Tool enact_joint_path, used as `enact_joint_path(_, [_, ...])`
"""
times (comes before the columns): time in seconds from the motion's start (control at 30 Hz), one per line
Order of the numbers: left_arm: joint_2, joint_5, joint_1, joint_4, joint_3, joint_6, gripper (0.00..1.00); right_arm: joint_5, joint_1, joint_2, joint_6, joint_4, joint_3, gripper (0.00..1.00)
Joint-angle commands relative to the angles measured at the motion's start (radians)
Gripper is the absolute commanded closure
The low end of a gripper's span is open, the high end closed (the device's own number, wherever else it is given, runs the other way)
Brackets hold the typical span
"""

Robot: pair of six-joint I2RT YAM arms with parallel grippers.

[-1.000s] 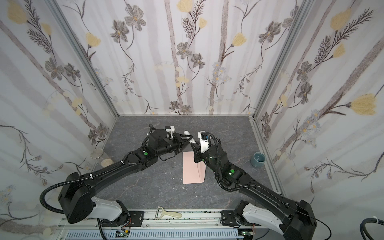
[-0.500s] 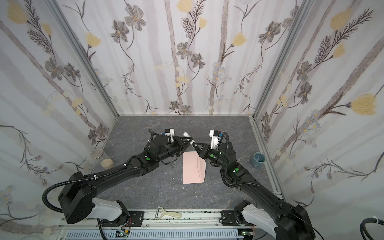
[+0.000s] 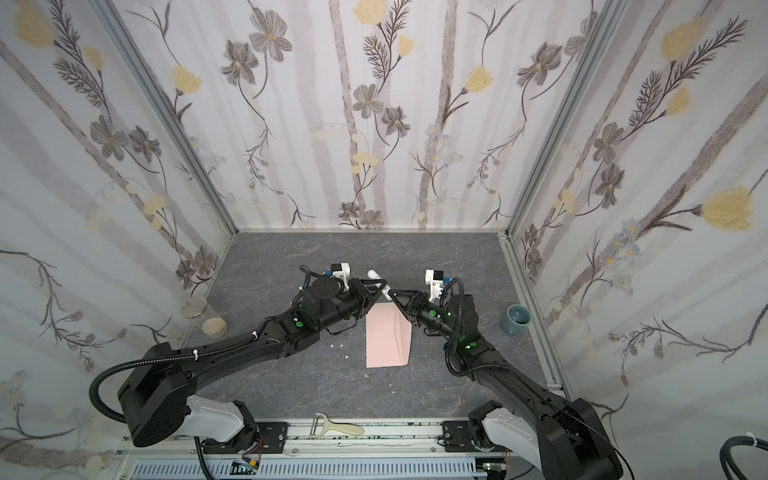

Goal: Place the letter into the envelope and seal it

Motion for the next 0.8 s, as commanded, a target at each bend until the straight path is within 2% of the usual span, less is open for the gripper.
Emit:
enact_joint_path(0.0, [-0.029,0.022,-0.005,0.091,-0.009,0.041,1.0,0.115,-0.012,-0.004,0.044,-0.001,0.0,0.81])
enact_joint_path(0.1, [-0.04,0.011,-0.004,0.091,-0.007,0.073,1.0,0.14,-0.014,-0.022,-0.022,-0.056,0.017,0.76])
enact_joint_path(0.2, [-0.054,-0.001,-0.004,0.089,-0.013,0.105,1.0,0.167,-0.014,-0.049,-0.123,-0.12,0.043,0.62])
enact_joint_path(0.3, [-0.068,-0.01,-0.003,0.089,-0.017,0.155,1.0,0.2,-0.015,-0.094,-0.236,-0.175,0.054,0.57])
enact_joint_path(0.43, [-0.077,-0.002,-0.002,0.089,-0.012,0.261,1.0,0.249,-0.016,-0.172,-0.381,-0.232,0.04,0.55])
enact_joint_path(0.53, [-0.068,0.044,0.003,0.088,0.006,0.333,1.0,0.257,-0.015,-0.227,-0.458,-0.231,0.014,0.55])
enact_joint_path(0.67, [-0.036,0.111,0.013,0.085,0.034,0.352,1.0,0.266,-0.002,-0.283,-0.564,-0.24,-0.003,0.55])
enact_joint_path(0.77, [-0.006,0.145,0.018,0.084,0.061,0.333,1.0,0.319,0.044,-0.312,-0.67,-0.275,0.007,0.54])
